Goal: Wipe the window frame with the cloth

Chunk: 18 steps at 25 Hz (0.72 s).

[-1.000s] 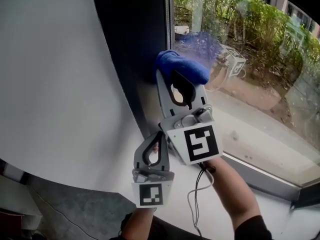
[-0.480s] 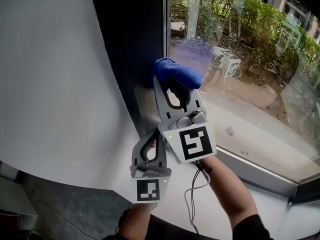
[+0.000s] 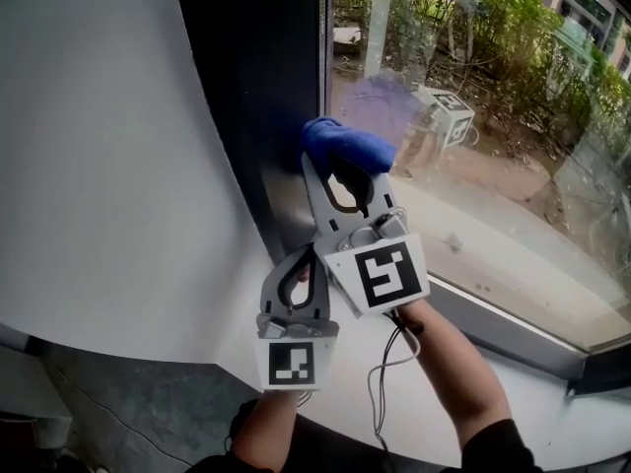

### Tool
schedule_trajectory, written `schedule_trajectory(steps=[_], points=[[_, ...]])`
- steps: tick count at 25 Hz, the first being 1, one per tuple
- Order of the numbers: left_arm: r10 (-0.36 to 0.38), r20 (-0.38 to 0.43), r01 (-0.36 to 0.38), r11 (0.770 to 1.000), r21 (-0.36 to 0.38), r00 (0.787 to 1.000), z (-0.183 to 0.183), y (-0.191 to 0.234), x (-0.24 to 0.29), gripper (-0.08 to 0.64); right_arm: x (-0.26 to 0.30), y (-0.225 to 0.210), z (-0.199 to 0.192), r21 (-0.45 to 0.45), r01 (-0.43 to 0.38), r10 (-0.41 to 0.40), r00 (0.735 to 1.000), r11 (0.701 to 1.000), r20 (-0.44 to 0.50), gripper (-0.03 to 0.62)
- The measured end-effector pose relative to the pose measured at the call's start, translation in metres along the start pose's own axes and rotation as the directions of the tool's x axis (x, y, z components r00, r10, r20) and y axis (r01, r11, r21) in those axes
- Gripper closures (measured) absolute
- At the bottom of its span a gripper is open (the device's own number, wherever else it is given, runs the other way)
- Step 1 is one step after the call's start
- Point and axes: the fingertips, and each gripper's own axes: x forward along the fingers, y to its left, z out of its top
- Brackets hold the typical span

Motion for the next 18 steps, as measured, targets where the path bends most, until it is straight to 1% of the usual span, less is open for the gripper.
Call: schedule_trajectory(steps=[3, 8, 10, 13, 18], points=[[0.015, -0.01, -0.015, 1.0, -0.01, 1.0, -0.012, 0.002, -0.002, 0.555, -0.008, 0.002, -0.014, 0.003, -0.013, 0.013, 1.0, 1.0, -0.018, 0.552], [0.043, -0.041, -0.042, 0.999, 0.018, 0.998, -0.034, 0.007, -0.002, 0.555, -0.016, 0.01, -0.036, -0.003, -0.036, 0.036, 0.998, 0.999, -0.043, 0.552], [0.06, -0.058, -0.057, 0.997, 0.051, 0.997, -0.042, 0.008, -0.002, 0.555, -0.019, 0.012, -0.044, 0.009, -0.04, 0.041, 0.998, 0.999, -0.053, 0.552], [0.07, -0.069, -0.061, 0.99, 0.125, 0.995, -0.037, 0.008, 0.001, 0.555, -0.021, 0.011, -0.046, 0.026, -0.049, 0.051, 0.997, 0.998, -0.066, 0.552], [0.094, -0.097, -0.075, 0.981, 0.179, 0.991, -0.034, 0.012, -0.001, 0.555, -0.024, 0.015, -0.049, 0.029, -0.07, 0.072, 0.994, 0.997, -0.083, 0.552]])
